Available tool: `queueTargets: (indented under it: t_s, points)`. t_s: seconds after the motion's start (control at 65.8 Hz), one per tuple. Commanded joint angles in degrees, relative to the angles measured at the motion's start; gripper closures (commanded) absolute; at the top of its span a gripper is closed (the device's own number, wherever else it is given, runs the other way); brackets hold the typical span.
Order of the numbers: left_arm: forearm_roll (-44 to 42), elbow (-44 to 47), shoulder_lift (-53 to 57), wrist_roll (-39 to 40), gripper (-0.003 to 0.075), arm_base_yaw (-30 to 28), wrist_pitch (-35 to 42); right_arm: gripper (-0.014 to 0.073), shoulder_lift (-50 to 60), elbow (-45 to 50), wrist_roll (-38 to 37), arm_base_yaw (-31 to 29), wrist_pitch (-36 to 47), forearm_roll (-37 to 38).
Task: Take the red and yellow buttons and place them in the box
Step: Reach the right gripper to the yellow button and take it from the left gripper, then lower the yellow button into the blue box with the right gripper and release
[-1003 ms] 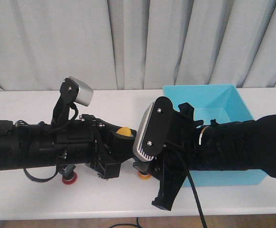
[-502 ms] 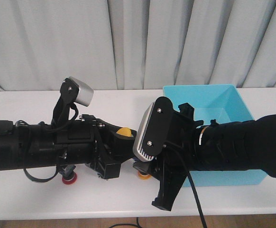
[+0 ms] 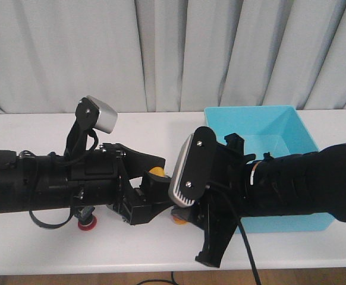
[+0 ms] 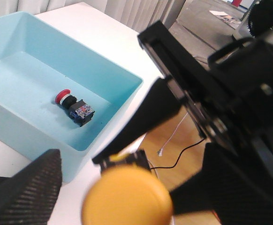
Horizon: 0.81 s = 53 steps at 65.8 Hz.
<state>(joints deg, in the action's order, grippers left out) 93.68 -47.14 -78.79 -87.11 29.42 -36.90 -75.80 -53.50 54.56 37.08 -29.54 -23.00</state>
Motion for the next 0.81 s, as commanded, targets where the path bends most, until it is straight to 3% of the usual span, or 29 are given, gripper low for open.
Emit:
queueTargets:
  t_s: [0.0, 0.182, 0.198, 0.304, 0.395, 0.471, 0.562, 0.79]
  points:
    - [0.9, -1.7, 1.5, 0.0, 0.0134, 0.2, -2.2, 0.0357, 1.4, -1.6, -3.7, -3.0, 2.6, 2.6]
    - [-2.2, -1.7, 1.5, 0.0, 0.0134, 0.2, -2.2, 0.0355, 1.4, -1.6, -10.7, -12.2, -1.2, 7.7]
    - [-3.3, -1.7, 1.5, 0.0, 0.0134, 0.2, -2.2, 0.0354, 1.3, -1.9, -14.8, -16.8, -2.5, 8.7]
    - [-5.2, -1.7, 1.5, 0.0, 0.0134, 0.2, -2.2, 0.0352, -0.4, -4.6, -25.5, -24.7, -8.5, 10.1]
    - [-6.1, -1.7, 1.5, 0.0, 0.0134, 0.2, -2.2, 0.0351, -5.0, -10.1, -34.3, -29.6, -19.5, 13.3]
    - [-6.3, -1.7, 1.5, 0.0, 0.0134, 0.2, -2.2, 0.0351, -9.6, -15.1, -39.9, -31.2, -26.8, 17.3]
    - [-6.3, -1.7, 1.5, 0.0, 0.0134, 0.2, -2.2, 0.0349, -16.1, -20.4, -43.5, -31.2, -29.4, 20.9]
    - [-6.3, -1.7, 1.5, 0.0, 0.0134, 0.2, -2.3, 0.0349, -30.6, -33.2, -44.3, -31.2, -27.2, 16.1]
